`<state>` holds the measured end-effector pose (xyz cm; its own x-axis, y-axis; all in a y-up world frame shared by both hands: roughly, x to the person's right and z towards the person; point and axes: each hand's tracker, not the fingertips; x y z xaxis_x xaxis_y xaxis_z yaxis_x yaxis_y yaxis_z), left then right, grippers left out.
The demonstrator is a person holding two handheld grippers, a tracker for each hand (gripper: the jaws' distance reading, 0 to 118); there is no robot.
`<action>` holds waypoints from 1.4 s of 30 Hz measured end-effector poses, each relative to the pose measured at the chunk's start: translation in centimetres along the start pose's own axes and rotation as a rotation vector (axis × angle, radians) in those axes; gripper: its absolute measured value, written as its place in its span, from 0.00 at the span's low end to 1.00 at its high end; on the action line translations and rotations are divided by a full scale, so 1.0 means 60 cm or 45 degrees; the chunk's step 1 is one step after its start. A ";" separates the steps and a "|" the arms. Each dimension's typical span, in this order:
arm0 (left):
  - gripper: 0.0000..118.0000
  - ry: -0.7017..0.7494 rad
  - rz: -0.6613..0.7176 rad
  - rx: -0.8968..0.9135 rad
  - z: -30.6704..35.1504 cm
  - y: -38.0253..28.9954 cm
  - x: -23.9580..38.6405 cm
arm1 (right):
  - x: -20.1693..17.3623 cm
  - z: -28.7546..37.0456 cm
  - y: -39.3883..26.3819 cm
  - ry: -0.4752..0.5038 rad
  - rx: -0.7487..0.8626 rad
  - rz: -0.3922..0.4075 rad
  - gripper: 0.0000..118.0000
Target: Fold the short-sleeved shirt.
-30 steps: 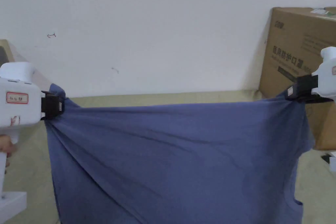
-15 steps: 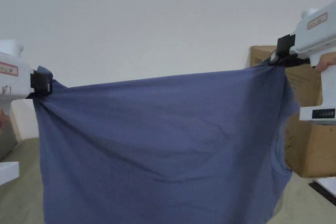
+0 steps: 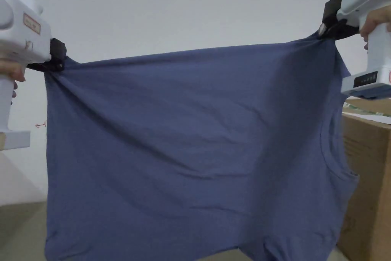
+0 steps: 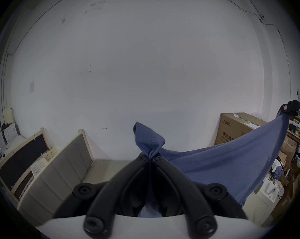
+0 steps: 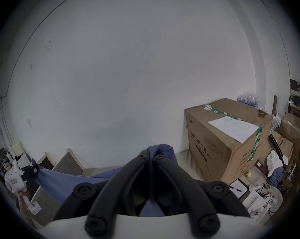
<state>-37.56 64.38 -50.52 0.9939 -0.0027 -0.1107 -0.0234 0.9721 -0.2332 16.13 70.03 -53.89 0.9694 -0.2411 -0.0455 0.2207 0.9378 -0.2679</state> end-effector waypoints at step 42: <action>0.00 0.077 0.268 -0.630 -0.245 -0.727 -0.116 | 0.158 -0.336 -0.742 0.052 -0.749 -0.158 0.01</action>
<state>-45.03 18.54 -53.78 0.9544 0.1528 -0.2565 -0.2844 0.7266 -0.6255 13.33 20.96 -61.78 0.9327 -0.3604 -0.0136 0.2243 0.6090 -0.7608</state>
